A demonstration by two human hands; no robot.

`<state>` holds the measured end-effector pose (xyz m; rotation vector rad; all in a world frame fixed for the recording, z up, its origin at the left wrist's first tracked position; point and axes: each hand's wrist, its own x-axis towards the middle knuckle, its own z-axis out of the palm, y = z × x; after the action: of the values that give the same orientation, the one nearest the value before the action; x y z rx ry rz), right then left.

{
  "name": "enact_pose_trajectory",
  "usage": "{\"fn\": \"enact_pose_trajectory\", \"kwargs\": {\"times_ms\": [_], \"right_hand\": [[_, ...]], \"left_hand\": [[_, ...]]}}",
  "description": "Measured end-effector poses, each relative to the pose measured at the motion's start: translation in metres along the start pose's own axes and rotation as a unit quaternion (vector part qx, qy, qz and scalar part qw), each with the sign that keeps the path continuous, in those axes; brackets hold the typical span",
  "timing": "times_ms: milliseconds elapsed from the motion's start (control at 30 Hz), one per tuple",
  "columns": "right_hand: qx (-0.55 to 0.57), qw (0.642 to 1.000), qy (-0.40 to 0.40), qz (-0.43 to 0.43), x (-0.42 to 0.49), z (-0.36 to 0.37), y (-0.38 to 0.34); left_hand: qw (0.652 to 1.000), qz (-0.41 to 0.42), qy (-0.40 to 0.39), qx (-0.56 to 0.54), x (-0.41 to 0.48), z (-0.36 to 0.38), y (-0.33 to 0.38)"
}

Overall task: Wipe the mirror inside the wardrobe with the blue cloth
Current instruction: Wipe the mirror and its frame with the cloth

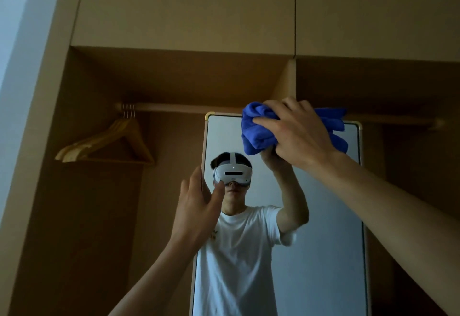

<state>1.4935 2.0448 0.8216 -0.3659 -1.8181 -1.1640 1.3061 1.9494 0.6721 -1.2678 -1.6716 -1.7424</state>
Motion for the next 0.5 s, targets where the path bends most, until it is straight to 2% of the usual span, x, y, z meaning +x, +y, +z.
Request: {"fn": "enact_pose_trajectory", "kwargs": {"times_ms": [333,500], "right_hand": [[0.03,0.999,-0.007,0.024,0.013,0.004,0.0],[0.033,0.999,0.019,0.039,0.013,0.015,-0.003]], "left_hand": [[0.999,0.011,0.002,-0.032,-0.007,0.001,0.002],[0.995,-0.021,0.005,-0.098,-0.003,0.005,-0.005]]}}
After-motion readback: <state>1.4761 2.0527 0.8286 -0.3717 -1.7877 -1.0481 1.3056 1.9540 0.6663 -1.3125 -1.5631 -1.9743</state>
